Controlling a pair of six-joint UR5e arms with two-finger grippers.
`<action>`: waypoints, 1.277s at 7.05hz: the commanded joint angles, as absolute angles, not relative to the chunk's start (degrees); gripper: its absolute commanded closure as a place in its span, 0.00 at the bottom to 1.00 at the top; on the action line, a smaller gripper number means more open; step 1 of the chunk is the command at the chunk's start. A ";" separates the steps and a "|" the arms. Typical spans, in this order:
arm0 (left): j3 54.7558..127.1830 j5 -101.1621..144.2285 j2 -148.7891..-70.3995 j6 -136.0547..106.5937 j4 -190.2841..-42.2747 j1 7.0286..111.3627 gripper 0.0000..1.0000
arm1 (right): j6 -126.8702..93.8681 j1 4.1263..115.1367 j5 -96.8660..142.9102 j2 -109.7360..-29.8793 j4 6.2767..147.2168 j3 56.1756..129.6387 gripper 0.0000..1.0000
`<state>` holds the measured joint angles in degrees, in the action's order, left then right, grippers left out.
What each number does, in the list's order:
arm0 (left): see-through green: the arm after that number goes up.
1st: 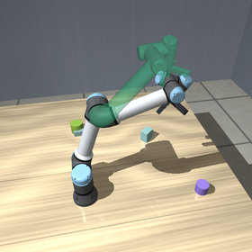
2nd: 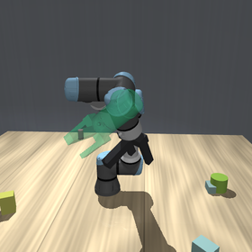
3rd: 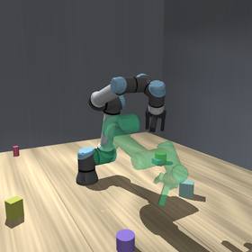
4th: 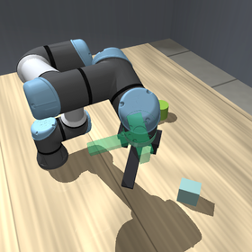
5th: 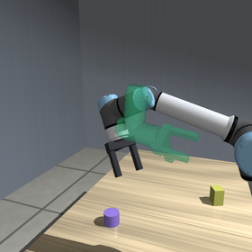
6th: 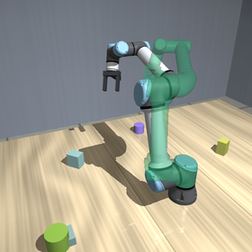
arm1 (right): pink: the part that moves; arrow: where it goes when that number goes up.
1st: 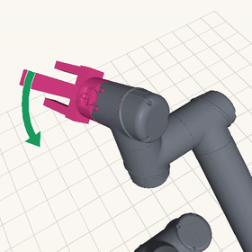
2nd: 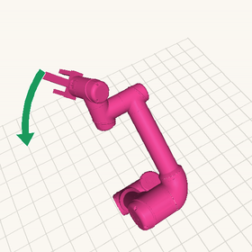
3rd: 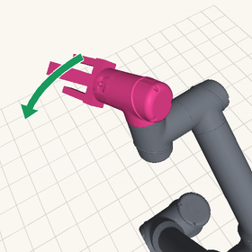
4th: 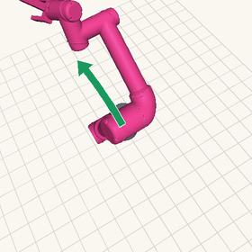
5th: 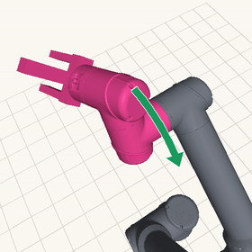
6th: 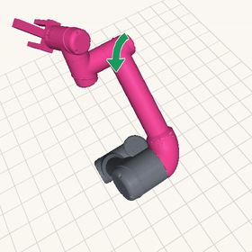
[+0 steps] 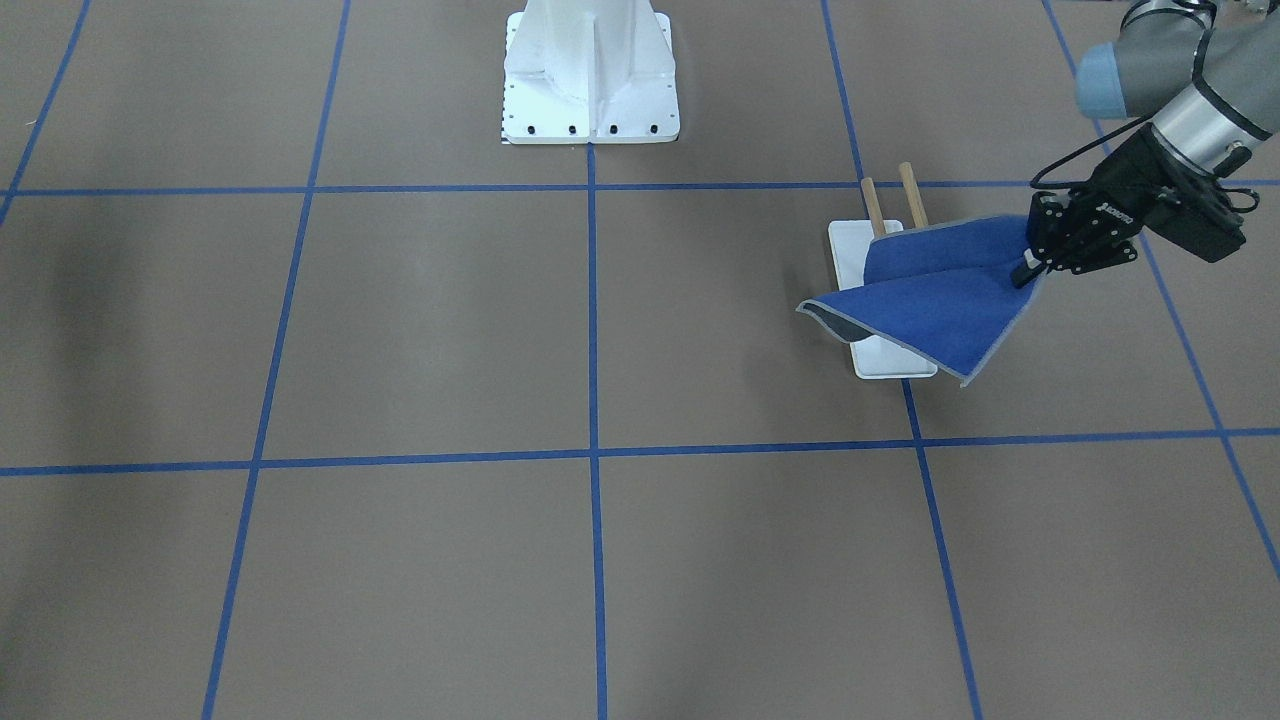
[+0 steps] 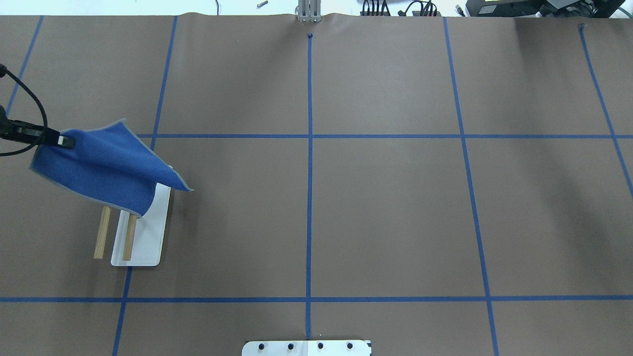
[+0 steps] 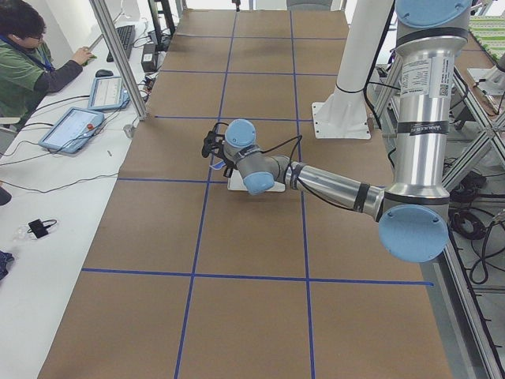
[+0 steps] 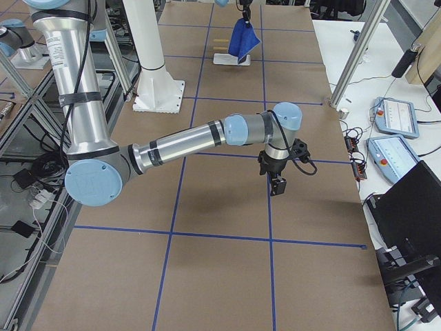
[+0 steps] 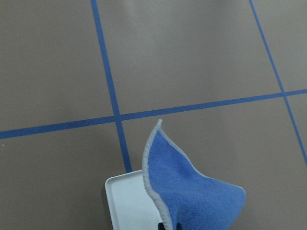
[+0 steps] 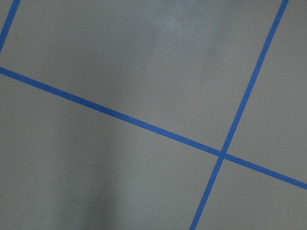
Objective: Hang towel on rack
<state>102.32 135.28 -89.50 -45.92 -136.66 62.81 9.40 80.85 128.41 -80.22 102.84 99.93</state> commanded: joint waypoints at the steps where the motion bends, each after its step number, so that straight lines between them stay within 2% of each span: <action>1: 98.36 136.41 -89.47 -41.23 -136.93 64.25 1.00 | 9.32 80.86 128.41 -80.33 102.22 99.84 0.00; 2: 97.74 136.32 -89.47 -40.79 -137.02 64.07 0.41 | 9.32 80.86 128.32 -80.51 102.04 99.84 0.00; 3: 97.65 136.06 -89.39 -41.30 -138.15 63.99 0.02 | 9.32 80.86 128.41 -81.20 102.04 99.84 0.00; 7: 96.95 135.79 -89.56 -40.96 -136.68 67.21 0.01 | 9.49 80.86 128.32 -85.42 100.55 99.93 0.00; 9: 96.24 134.14 -89.21 -27.18 -126.73 71.17 0.01 | 9.84 82.34 128.41 -88.40 100.55 99.93 0.00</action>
